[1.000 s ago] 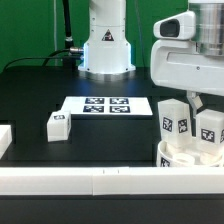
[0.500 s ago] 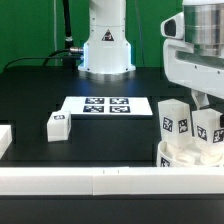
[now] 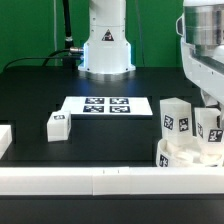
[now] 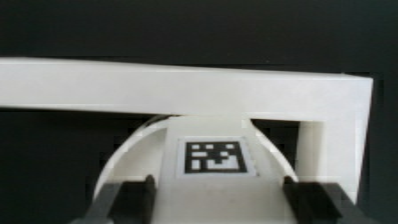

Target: Assemble stool

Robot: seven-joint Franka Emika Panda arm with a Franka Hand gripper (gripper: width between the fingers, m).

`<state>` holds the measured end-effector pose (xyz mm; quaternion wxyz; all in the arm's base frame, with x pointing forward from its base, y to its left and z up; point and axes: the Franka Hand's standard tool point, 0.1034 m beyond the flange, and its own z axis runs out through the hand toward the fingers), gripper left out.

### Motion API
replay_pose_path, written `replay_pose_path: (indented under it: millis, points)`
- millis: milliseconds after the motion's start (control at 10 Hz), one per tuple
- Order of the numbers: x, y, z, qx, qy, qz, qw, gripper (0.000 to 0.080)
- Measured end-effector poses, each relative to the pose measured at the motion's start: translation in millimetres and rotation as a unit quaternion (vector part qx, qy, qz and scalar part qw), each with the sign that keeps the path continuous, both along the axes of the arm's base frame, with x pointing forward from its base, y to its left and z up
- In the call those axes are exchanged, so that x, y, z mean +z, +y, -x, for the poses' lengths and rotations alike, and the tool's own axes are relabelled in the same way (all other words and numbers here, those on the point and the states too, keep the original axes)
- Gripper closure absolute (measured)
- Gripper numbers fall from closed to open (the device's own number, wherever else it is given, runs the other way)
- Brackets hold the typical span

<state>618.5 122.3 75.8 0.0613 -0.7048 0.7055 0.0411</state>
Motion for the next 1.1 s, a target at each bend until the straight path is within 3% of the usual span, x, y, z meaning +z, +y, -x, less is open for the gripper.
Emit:
replay_pose_path:
  millis: [100, 200, 300, 400, 800, 1100]
  points:
    - [1.4, 0.4, -0.4, 0.017, -0.003, -0.001, 1.000, 0.0396]
    - [10.8, 0.2, -3.1, 0.036, -0.013, -0.004, 0.999, 0.0222]
    - [21.1, 1.1, -5.0, 0.042, -0.021, -0.008, 0.999, 0.0173]
    - [27.3, 1.1, -5.8, 0.064, -0.029, -0.009, 0.997, 0.0173]
    - [24.8, 1.8, -5.0, 0.204, -0.049, -0.003, 0.978, 0.0150]
    - [36.1, 4.7, -11.9, 0.402, -0.052, -0.002, 0.914, 0.0150]
